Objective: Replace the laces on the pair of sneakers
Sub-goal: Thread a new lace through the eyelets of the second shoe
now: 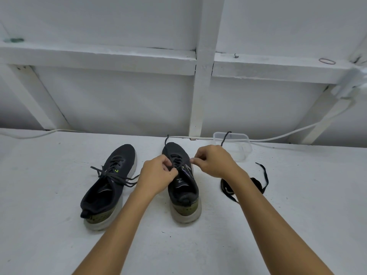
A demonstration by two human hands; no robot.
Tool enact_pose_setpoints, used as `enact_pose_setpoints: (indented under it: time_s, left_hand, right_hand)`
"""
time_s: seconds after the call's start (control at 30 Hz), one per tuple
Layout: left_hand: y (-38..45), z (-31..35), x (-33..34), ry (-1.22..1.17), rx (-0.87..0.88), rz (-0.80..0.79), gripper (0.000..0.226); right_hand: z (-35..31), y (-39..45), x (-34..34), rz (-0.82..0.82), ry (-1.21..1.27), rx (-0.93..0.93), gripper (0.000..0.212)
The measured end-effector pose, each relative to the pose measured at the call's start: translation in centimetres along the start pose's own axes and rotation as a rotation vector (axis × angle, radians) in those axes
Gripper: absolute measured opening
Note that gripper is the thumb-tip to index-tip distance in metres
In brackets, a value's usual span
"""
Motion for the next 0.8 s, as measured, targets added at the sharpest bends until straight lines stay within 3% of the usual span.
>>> enact_pose_setpoints:
  time_s: [0.13,0.3,0.33,0.43,0.5,0.63,0.73,0.8]
  left_hand:
    - [0.2,1.6,0.1,0.127,0.236,0.054,0.049]
    - [1.4,2.5,-0.2,0.117,0.367,0.020,0.017]
    - [1.7,1.9,-0.5,0.106,0.311,0.055,0.015]
    - [2.2,-1.8,-1.1,-0.093,-0.113,0.075,0.018]
    - [2.1,-3.2,-1.0,-0.069,-0.167,0.044,0.015]
    - [1.3,0.4,-1.0,-0.062,0.297,-0.020,0.057]
    - [1.0,3.9,-1.5,-0.056,0.517,0.005,0.037]
    - [1.3,4.5,-2.1,-0.076,0.535,0.020,0.016]
  right_hand:
    - [-2.0,-0.2,-1.3,-0.036,0.162,-0.042,0.023]
    - [-3.4,-0.3,-1.9,-0.127,0.153,-0.067,0.022]
    - [-3.2,-0.3,-2.0,-0.136,0.137,-0.051,0.024]
    - [-2.0,-0.4,-2.9,-0.140,0.088,0.003,0.027]
    - [-1.3,-0.5,-3.3,-0.136,0.081,0.021,0.024]
    - [-2.2,-0.6,-3.4,-0.137,0.118,-0.004,0.022]
    - [-3.4,-0.4,-3.3,-0.129,0.111,-0.050,0.025]
    - [-3.7,-0.3,-3.4,-0.120,0.133,-0.050,0.028]
Point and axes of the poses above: each hand's wrist, its own y-axis towards the middle knuckle, its own x-axis out of the palm, z = x × y, the point moved 5 cm from there along y, towards the middle knuckle, and after that the axes turned 2 degrees about z, right-handed, at the moved point
